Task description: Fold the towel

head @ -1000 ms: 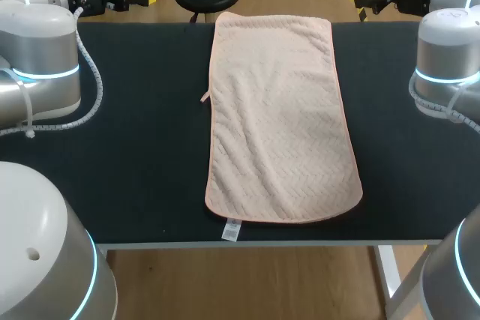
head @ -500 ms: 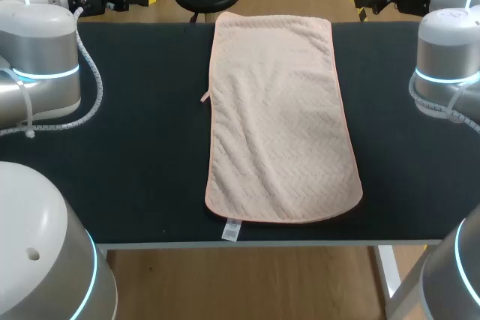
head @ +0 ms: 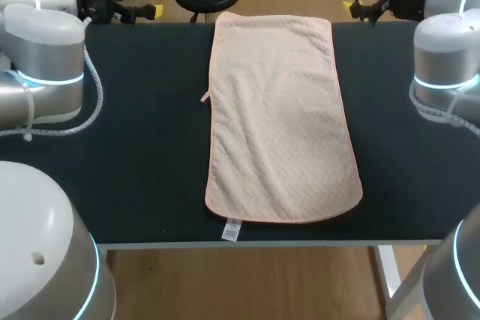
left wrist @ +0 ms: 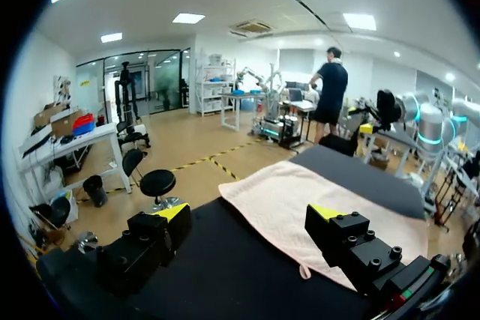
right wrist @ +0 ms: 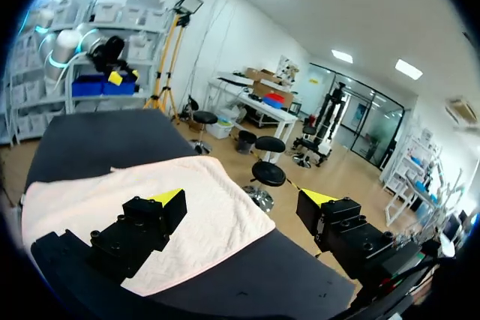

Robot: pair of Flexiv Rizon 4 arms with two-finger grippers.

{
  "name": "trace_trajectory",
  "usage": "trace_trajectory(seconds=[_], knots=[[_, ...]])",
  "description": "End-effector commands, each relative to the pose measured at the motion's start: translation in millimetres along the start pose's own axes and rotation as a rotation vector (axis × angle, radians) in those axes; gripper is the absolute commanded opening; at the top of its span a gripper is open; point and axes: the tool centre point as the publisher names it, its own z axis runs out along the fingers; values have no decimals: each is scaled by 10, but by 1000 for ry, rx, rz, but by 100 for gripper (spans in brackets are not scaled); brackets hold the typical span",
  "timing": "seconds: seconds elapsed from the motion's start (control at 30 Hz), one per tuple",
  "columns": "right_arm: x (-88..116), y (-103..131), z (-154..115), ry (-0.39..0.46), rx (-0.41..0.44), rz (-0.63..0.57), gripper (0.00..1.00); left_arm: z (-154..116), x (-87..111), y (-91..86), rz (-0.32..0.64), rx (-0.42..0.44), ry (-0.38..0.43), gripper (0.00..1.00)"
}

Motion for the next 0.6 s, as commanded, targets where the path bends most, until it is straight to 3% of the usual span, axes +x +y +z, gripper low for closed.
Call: trace_trajectory(seconds=[0.03, 0.1, 0.3, 0.37, 0.6], knots=[[-17, -11, 38, 241, 336, -353, 100, 183, 3, 2, 263, -419, 102, 100], [29, -60, 34, 276, 400, -435, 100, 232, 48, 55, 324, -524, 141, 100], [116, -214, 30, 372, 517, -490, 100, 313, 314, 238, 684, -774, 209, 100], [123, -242, 34, 377, 523, -475, 100, 326, 364, 278, 740, -782, 230, 100], [123, -242, 34, 377, 523, -475, 100, 326, 364, 278, 740, -782, 230, 100]])
